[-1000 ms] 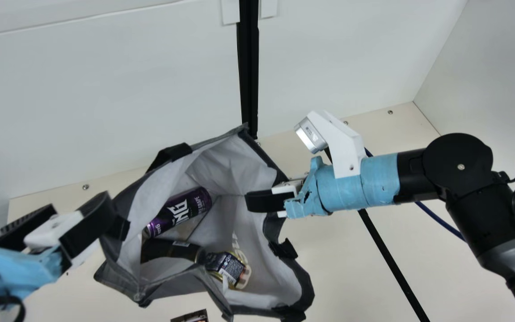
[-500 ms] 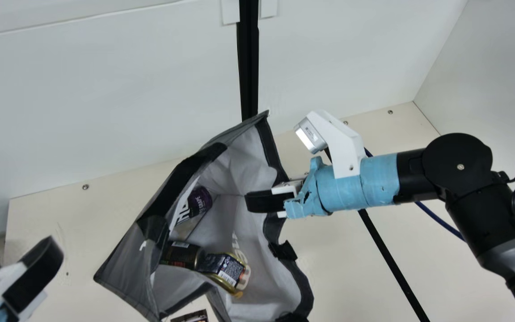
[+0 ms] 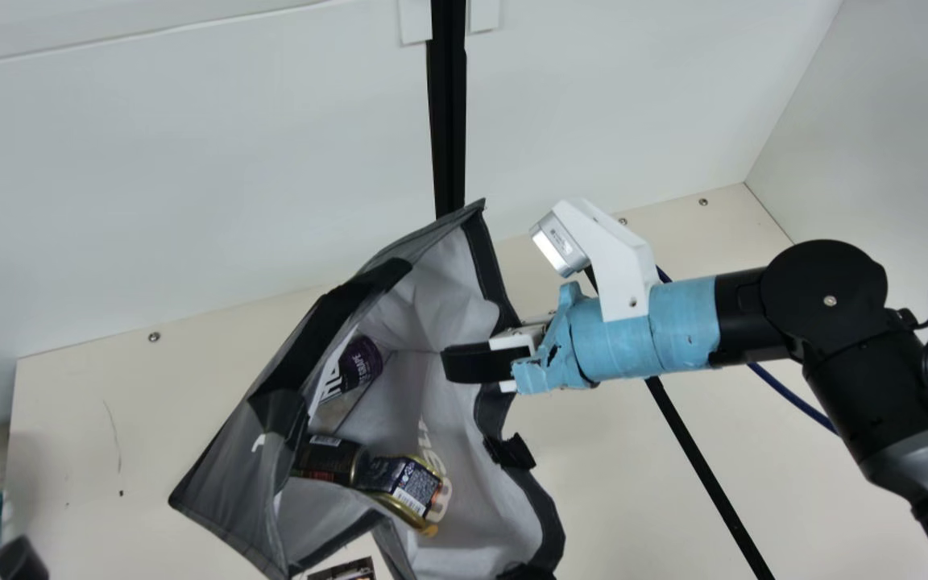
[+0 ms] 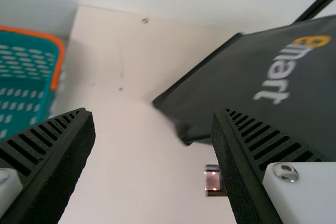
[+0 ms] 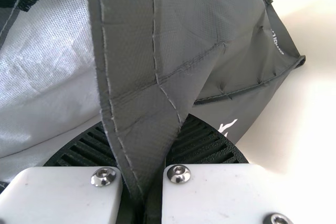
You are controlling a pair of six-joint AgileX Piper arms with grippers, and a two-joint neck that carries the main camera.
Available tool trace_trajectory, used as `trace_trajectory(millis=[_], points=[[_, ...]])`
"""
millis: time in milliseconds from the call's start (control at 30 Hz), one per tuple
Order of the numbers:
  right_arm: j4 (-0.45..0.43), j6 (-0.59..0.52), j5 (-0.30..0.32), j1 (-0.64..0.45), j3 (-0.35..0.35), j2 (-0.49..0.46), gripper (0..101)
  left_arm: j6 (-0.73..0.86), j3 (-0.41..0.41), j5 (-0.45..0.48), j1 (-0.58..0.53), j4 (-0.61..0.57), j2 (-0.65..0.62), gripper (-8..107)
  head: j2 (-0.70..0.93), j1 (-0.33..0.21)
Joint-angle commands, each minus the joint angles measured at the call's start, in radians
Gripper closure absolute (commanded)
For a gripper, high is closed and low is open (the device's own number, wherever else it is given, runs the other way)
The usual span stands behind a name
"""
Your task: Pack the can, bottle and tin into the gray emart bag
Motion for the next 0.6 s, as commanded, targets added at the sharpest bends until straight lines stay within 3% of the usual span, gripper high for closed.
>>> trace_trajectory(millis=[0, 167, 200, 567], points=[[0.0, 0.0, 0.0, 0.0, 0.0, 0.0, 101, -0.027, 0.012, 0.047, -0.02, 0.096, -0.004, 9, -0.002, -0.023], [0.0, 0.0, 0.0, 0.0, 0.0, 0.0, 101, -0.092, 0.057, 0.107, -0.074, 0.206, -0.002, 9, -0.002, -0.023], [0.0, 0.0, 0.0, 0.0, 0.0, 0.0, 101, -0.073, 0.042, 0.096, -0.066, 0.153, -0.004, 9, -0.002, -0.023], [-0.017, 0.008, -0.008, 0.005, -0.022, 0.003, 101, -0.091, 0.056, 0.105, -0.073, 0.207, -0.004, 9, -0.002, -0.023]])
